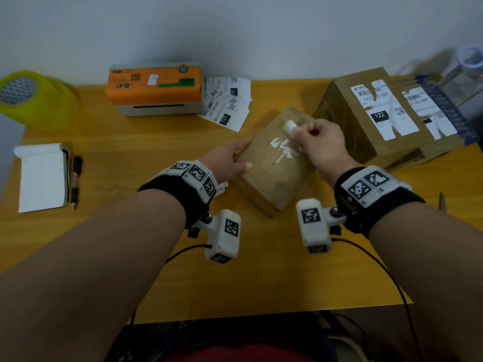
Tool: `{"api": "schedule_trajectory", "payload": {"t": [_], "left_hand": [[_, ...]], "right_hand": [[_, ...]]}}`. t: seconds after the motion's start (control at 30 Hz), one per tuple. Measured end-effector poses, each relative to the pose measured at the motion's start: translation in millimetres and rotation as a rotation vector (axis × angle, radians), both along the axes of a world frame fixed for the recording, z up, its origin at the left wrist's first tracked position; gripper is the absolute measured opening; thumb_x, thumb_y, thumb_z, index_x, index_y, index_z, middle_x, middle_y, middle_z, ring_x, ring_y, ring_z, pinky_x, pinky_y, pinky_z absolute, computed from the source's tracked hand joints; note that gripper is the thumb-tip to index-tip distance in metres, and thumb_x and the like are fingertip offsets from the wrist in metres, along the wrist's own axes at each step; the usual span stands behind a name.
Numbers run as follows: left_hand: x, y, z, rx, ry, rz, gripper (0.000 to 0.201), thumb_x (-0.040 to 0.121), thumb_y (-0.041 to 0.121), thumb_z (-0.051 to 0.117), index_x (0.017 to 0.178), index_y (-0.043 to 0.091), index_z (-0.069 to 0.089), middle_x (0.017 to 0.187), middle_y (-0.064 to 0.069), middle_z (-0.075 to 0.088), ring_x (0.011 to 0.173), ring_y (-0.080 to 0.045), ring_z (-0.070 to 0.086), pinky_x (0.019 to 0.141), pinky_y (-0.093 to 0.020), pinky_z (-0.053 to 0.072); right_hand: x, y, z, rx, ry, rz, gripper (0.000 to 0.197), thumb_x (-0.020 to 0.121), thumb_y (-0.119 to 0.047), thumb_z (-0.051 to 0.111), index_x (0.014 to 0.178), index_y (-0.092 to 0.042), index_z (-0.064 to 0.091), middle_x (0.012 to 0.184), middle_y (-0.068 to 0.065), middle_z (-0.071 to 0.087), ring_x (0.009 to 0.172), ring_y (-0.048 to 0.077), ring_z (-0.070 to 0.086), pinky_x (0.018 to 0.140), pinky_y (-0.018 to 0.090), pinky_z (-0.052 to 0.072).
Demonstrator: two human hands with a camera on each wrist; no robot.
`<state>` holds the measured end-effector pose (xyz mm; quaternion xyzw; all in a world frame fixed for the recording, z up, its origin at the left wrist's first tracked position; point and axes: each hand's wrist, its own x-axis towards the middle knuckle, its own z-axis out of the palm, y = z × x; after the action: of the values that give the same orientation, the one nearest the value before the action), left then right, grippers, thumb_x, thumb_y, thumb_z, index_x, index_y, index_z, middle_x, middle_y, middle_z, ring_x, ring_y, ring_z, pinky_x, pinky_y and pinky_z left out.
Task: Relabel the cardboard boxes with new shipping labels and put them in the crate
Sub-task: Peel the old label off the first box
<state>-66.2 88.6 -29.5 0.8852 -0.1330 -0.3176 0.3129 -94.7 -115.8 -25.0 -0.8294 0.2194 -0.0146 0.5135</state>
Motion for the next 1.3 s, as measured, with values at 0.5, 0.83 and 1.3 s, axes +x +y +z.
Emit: {"api": "schedule_trajectory", "payload": {"t": [0.5, 0.83, 1.3], "left_hand": [[-1.1, -17.7, 22.5, -0.158, -0.277, -0.019, 0.05, 0.085, 0.025, 0.066, 0.133, 0.024, 0.049, 0.11, 0.002, 0.047, 0.085, -0.001, 0.049, 0.074, -0.011, 0.041], [0.0, 24.1, -7.0, -0.046, -0.377, 0.221, 0.014, 0.091, 0.026, 0.059, 0.095, 0.013, 0.063, 0.087, 0.003, 0.06, 0.079, -0.011, 0.055, 0.069, -0.019, 0.04], [-7.1, 32.3, -56.0, 0.489, -0.196, -0.074, 0.027, 0.091, 0.032, 0.056, 0.112, 0.017, 0.066, 0.123, -0.012, 0.05, 0.108, -0.03, 0.051, 0.088, -0.034, 0.043]], "right_hand": [[-6.4, 8.0, 17.6, -0.06, -0.017, 0.379, 0.014, 0.081, -0.019, 0.074, 0.084, -0.009, 0.065, 0.077, 0.001, 0.061, 0.07, 0.008, 0.054, 0.068, 0.018, 0.046], [5.7, 8.4, -4.7, -0.377, 0.031, 0.359, 0.016, 0.087, -0.024, 0.066, 0.098, -0.013, 0.067, 0.094, 0.0, 0.065, 0.089, 0.013, 0.058, 0.078, 0.024, 0.045], [12.6, 26.4, -13.5, -0.434, 0.042, 0.318, 0.014, 0.087, -0.028, 0.066, 0.088, -0.014, 0.064, 0.086, 0.002, 0.065, 0.081, 0.019, 0.061, 0.077, 0.041, 0.053]]}}
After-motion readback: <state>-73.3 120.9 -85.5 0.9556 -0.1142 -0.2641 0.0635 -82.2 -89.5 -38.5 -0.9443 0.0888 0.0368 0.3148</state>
